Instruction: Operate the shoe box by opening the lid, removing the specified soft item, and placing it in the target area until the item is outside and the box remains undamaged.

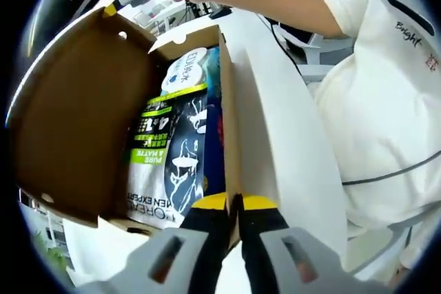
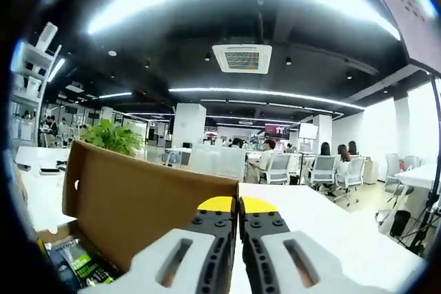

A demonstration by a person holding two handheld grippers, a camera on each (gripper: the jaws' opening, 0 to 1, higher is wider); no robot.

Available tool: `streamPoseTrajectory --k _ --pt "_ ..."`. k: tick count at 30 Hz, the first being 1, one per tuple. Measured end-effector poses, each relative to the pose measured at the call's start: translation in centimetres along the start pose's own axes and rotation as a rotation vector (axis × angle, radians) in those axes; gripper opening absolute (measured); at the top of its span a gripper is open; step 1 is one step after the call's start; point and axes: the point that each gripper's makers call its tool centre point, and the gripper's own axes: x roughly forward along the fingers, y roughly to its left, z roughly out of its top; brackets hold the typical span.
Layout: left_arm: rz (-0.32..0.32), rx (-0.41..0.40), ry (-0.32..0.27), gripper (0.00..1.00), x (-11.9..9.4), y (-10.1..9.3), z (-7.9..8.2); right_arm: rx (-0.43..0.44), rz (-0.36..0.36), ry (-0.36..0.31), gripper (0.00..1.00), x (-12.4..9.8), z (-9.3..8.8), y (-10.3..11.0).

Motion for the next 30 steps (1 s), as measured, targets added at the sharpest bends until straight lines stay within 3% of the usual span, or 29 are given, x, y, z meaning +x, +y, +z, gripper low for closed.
streamPoseTrajectory --k 6,8,10,13,15,30 --pt "0.000 -0.002 -0.004 0.04 0.0 0.0 0.0 -0.008 -0.015 0.007 0.00 0.6 -0.3 -0.1" --pt "0.001 -0.004 -0.003 0.04 0.0 0.0 0.0 0.025 -0.003 0.000 0.00 0.6 -0.4 -0.2" --pt "0.000 -0.012 -0.003 0.04 0.0 0.1 0.0 0.122 0.032 -0.008 0.00 0.7 -0.5 -0.2" --pt "-0.004 -0.011 0.004 0.04 0.0 0.1 0.1 0.096 0.025 -0.005 0.00 0.8 -0.5 -0.3" --pt "-0.003 -0.015 0.002 0.04 0.0 0.1 0.1 0.032 0.000 0.006 0.00 0.8 -0.4 -0.2" --pt "0.006 -0.018 -0.005 0.05 0.0 0.2 0.2 0.012 -0.023 0.033 0.00 2.3 -1.1 -0.4"
